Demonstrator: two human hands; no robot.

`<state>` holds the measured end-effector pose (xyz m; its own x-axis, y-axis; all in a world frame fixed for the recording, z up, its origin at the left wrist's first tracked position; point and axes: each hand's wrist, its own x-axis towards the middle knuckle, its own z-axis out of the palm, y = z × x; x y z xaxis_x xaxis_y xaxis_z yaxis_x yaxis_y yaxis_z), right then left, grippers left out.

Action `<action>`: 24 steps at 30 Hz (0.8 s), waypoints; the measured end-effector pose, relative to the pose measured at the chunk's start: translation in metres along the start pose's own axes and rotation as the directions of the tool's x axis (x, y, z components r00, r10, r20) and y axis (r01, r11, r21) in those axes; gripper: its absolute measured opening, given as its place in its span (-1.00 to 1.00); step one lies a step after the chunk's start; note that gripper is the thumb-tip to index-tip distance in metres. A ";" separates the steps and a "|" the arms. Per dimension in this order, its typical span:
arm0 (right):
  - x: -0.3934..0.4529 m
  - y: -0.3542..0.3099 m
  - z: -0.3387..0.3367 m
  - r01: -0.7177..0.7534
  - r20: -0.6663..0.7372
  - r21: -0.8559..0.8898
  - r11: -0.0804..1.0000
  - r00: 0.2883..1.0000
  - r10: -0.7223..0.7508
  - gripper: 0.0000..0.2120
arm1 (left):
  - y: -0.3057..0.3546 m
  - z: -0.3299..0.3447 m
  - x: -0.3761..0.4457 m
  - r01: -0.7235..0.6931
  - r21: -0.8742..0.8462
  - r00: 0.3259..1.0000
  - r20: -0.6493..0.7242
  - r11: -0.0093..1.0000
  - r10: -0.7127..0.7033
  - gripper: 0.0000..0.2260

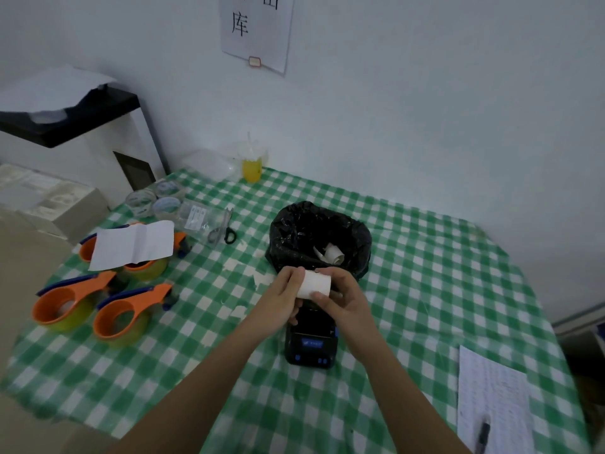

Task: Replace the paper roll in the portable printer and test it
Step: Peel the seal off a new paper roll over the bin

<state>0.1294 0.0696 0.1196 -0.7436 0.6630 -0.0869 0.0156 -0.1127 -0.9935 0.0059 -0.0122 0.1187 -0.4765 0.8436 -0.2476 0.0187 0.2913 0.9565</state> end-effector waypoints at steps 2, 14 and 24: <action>0.002 -0.005 -0.001 -0.028 -0.013 0.044 0.999 0.999 0.029 -0.70 | 0.002 0.000 0.000 -0.060 0.011 0.998 0.008 0.998 0.060 -0.74; -0.002 -0.022 -0.002 0.028 -0.060 0.058 0.998 0.998 -0.025 -0.76 | 0.020 0.001 -0.003 -0.071 0.020 0.997 -0.022 0.997 0.072 -0.76; 0.006 -0.033 -0.004 0.002 -0.111 -0.174 0.985 0.994 -0.022 -0.87 | 0.025 -0.004 0.001 -0.223 0.193 0.973 -0.013 0.956 0.229 -0.80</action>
<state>0.1270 0.0810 0.1519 -0.6651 0.7432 -0.0726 0.1300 0.0194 -0.9913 0.0022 -0.0065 0.1428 -0.4709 0.8819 -0.0196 0.2934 0.1776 0.9393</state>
